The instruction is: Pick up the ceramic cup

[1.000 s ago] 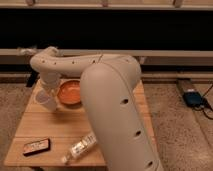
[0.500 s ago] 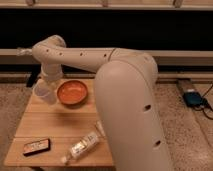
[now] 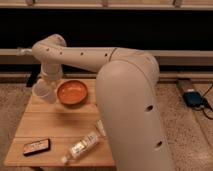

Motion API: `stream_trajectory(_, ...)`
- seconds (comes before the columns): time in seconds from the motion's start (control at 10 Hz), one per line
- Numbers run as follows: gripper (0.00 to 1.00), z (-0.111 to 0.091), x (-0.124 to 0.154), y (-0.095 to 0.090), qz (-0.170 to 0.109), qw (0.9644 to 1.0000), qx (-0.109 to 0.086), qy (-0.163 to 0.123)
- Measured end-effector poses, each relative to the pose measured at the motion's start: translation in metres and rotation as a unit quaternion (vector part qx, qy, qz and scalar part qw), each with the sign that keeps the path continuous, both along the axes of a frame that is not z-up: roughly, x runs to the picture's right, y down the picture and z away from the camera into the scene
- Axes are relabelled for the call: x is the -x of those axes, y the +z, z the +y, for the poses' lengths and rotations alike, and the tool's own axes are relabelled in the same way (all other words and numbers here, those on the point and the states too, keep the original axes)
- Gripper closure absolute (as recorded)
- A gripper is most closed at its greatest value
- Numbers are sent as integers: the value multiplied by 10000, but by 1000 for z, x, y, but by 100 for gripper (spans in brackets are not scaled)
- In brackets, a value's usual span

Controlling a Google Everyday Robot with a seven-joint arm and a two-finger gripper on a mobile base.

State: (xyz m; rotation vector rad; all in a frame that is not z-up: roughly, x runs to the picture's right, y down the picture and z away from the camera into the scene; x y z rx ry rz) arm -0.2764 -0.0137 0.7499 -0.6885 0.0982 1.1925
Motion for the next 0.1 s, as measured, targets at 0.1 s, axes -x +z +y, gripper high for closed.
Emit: stream_trajectory(0.1, 100, 0, 0, 0, 1, 10000, 2, -3)
